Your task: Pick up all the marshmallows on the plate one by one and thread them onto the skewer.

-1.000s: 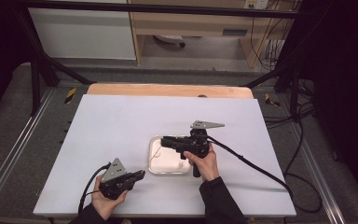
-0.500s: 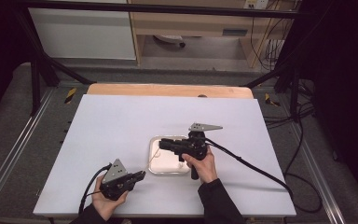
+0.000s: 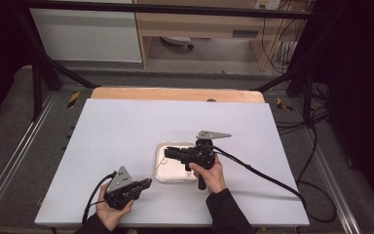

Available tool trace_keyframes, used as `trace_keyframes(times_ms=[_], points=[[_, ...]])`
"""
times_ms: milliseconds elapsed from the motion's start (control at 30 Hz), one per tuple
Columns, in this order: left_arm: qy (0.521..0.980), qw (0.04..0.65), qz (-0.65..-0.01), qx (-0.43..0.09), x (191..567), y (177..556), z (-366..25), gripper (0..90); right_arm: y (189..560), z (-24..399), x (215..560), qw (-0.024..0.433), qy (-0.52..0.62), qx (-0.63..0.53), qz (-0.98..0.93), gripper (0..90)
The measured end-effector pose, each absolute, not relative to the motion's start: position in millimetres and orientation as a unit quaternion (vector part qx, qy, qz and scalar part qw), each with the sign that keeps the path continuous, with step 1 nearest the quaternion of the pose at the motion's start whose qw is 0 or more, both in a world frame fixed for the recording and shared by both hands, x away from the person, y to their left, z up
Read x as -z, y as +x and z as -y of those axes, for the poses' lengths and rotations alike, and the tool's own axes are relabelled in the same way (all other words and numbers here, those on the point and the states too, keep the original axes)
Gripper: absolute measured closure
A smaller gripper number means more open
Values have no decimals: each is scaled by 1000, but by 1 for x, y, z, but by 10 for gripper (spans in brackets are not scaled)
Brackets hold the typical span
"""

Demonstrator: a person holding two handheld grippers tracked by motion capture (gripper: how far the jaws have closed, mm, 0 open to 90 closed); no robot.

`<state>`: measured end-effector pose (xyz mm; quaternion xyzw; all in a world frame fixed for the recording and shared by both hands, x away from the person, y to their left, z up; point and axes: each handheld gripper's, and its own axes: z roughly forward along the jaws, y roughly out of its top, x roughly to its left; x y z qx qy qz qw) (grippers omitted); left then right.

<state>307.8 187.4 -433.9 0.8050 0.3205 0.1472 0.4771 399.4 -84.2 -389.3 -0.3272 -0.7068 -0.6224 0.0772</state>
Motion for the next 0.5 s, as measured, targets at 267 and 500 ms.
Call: trace_keyframes(times_ms=[267, 500], points=[[805, 476, -322, -147, 435, 308, -187, 888, 397, 81, 393, 76, -328, 623, 706, 784], [807, 474, -321, -147, 435, 308, -187, 888, 395, 80, 395, 74, -324, 623, 708, 786]])
